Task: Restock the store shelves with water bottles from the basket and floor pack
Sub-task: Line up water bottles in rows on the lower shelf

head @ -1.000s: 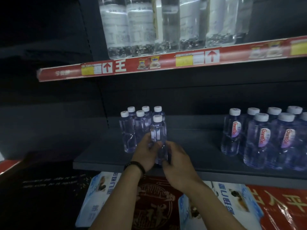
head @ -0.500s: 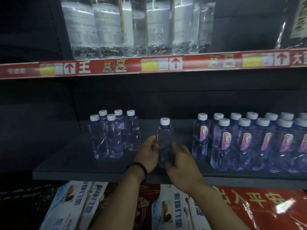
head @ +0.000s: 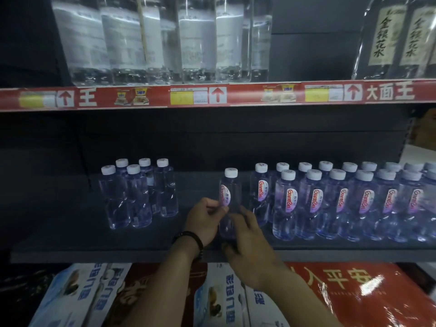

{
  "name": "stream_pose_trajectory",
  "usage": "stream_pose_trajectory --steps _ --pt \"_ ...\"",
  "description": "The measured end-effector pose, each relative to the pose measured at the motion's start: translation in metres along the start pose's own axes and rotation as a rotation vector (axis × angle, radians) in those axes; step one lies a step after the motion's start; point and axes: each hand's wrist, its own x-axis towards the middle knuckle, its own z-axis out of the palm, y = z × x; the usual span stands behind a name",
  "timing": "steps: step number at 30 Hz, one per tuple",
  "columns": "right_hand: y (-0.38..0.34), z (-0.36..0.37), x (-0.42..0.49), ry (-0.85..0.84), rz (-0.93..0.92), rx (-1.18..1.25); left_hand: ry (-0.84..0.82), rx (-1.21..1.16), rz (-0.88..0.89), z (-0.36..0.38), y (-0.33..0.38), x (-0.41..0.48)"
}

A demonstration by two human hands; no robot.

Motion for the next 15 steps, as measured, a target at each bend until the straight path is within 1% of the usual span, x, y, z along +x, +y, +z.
stream_pose_trajectory --steps 8,12,15 --pt "0.005 -0.006 -0.010 -0.064 0.070 -0.087 -0.081 0.014 -0.009 0.012 0.002 0.001" --pt "0.008 -0.011 -0.013 -0.031 0.089 -0.117 -0.103 -0.027 -0.029 0.017 0.013 -0.003" --pt "0.011 -0.017 -0.018 -0.046 0.138 -0.157 -0.140 -0.097 -0.043 0.022 0.016 -0.004"
